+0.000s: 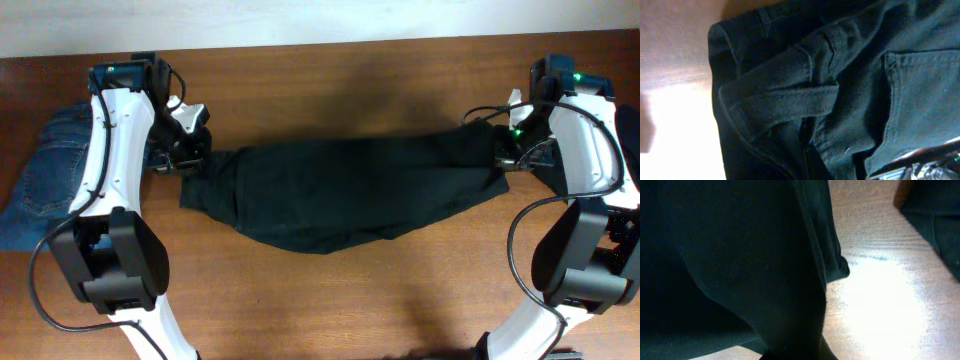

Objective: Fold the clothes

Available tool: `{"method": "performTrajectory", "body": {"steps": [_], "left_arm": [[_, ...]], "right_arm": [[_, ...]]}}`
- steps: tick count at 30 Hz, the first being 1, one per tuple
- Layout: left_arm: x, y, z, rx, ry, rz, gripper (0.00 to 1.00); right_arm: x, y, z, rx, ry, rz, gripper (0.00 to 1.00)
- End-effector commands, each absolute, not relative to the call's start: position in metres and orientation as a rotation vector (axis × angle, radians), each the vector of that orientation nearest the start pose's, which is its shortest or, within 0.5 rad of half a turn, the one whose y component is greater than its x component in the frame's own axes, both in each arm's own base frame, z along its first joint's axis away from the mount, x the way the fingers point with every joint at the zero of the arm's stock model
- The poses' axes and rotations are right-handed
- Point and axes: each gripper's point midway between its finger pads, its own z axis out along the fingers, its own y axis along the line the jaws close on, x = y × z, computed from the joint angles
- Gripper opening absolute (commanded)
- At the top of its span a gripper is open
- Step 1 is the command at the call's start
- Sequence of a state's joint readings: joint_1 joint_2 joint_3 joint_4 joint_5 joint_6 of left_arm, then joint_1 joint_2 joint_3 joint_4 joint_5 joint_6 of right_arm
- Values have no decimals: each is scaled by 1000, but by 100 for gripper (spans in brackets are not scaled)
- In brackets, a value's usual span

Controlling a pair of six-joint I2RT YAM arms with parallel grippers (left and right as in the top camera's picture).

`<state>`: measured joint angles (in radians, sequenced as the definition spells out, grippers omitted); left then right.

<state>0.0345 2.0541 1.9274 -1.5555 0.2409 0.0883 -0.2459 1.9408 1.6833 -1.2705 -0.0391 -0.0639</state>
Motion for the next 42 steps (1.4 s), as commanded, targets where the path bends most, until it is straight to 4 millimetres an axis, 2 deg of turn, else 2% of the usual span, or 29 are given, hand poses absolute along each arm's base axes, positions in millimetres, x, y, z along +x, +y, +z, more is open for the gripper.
{"method": "performTrajectory", "body": {"steps": [1,4,5,6,8,10,13,16,24,27,31,35,42], "left_arm": [[357,-19,137,34,3264,-331,2],[348,-19,137,29,3298,-337,2],[346,-19,137,29,3307,-338,2],[344,-20,137,27,3316,-340,2],[341,-20,137,25,3329,-342,11],[340,-20,137,24,3335,-343,13],[337,-20,138,26,3348,-345,25],[336,-21,138,27,3349,-345,28],[331,-16,138,36,3375,-292,30],[332,-15,137,39,3376,-274,30],[333,-3,135,44,3377,-154,30],[336,12,134,-62,3372,0,30],[338,12,134,-68,3362,7,30]], "right_arm": [[368,-92,104,286,3076,4,5],[366,-91,94,287,3082,5,7],[365,-91,89,287,3085,6,13],[364,-91,85,287,3087,6,22],[361,-90,75,288,3095,8,34],[359,-89,69,288,3099,9,45],[359,-90,65,289,3096,8,66],[362,-90,65,287,3084,5,73],[384,-96,60,280,3002,-9,80],[382,-95,47,284,3035,-2,80],[379,-94,24,296,3088,12,81],[373,-93,1,344,3145,27,82],[365,-89,-28,389,3212,55,83]]}}
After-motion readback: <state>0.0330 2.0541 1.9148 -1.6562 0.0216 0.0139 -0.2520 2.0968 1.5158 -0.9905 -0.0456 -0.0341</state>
